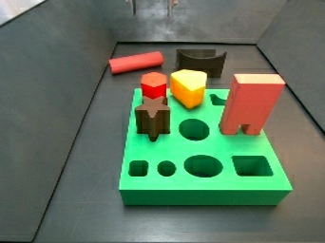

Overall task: Pick up the oval object. Move up. Place the oval object on the fixture. Regrasp the oval object. Move to above the board. Insert the oval object.
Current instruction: Pick up the oval object.

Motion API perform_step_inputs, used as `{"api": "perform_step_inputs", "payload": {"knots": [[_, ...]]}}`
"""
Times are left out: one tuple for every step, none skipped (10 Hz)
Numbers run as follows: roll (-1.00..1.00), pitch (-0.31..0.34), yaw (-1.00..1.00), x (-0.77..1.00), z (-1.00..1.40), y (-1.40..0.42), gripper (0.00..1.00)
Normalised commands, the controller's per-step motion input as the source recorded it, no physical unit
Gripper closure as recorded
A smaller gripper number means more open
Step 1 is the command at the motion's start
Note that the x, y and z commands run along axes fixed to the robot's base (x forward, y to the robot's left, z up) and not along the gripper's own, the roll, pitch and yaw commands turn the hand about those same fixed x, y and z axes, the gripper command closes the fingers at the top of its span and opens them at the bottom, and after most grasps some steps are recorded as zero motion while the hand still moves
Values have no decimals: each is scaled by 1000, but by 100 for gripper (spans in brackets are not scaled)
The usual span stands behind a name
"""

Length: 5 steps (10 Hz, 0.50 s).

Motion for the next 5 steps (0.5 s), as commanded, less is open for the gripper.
{"api": "perform_step_inputs", "payload": {"knots": [[-67, -186, -894, -3, -329, 0, 0], [-24, -170, -809, -60, -334, -17, 0], [-4, -197, -734, -14, -429, -163, 0], [-4, -179, -800, 0, -403, -106, 0], [0, -161, -806, -51, -406, -49, 0]]}}
